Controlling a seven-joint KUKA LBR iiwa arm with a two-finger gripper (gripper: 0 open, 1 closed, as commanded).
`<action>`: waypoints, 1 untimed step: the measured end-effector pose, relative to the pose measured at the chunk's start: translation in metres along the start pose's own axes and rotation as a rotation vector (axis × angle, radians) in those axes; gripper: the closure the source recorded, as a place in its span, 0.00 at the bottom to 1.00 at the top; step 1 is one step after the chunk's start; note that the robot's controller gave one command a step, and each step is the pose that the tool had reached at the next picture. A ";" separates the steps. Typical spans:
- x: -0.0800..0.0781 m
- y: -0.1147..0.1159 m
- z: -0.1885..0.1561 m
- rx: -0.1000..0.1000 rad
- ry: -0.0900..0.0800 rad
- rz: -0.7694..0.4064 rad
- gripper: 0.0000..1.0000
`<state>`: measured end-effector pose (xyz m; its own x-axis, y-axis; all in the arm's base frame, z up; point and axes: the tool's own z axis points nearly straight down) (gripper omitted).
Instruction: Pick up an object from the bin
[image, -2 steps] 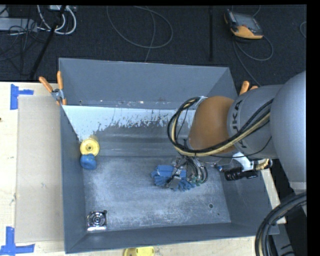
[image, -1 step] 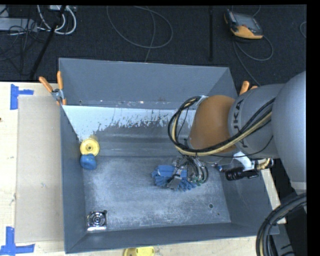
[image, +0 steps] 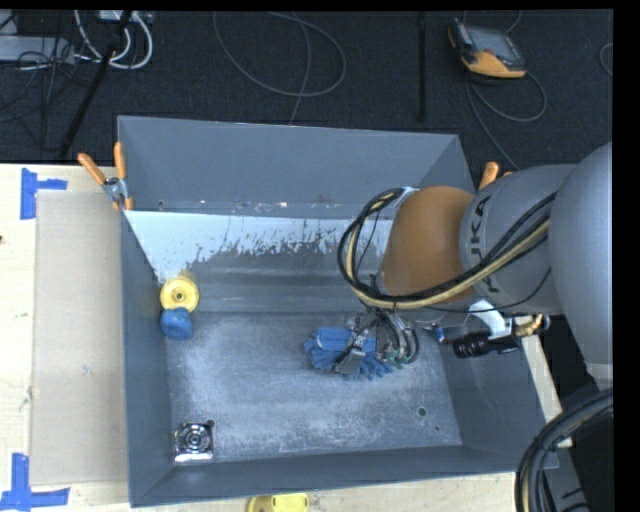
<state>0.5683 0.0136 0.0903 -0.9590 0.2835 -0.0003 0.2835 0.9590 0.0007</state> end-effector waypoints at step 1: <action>0.001 0.000 -0.008 0.001 0.004 0.000 1.00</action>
Offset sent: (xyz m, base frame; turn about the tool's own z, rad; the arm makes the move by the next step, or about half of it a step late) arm 0.0000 -0.0001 0.0248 0.0000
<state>0.5673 0.0134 0.0978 -0.9590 0.2835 0.0039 0.2835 0.9590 -0.0007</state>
